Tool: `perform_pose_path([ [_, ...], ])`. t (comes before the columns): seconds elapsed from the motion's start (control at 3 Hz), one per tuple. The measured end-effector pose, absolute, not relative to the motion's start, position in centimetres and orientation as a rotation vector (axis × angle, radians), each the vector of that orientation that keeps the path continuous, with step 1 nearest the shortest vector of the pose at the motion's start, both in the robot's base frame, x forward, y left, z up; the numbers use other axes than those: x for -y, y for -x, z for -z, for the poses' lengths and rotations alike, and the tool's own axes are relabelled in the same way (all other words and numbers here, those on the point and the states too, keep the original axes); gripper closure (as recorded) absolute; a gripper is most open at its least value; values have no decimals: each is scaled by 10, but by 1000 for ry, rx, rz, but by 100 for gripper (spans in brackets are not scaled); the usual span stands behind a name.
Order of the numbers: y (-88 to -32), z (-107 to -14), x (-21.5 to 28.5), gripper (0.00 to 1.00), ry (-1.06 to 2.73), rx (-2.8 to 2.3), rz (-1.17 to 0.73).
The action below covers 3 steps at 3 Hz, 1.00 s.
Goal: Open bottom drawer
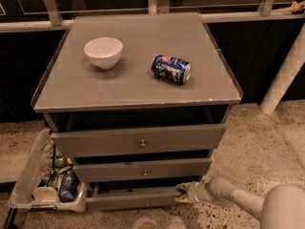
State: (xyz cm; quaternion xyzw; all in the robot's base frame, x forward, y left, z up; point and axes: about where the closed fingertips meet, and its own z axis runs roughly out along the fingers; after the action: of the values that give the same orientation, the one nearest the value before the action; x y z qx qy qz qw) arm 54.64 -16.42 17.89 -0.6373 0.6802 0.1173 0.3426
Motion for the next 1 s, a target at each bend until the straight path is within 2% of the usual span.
perform_pose_path([
  [1.0,-544,-151,165,13,1641,-1815,-375],
])
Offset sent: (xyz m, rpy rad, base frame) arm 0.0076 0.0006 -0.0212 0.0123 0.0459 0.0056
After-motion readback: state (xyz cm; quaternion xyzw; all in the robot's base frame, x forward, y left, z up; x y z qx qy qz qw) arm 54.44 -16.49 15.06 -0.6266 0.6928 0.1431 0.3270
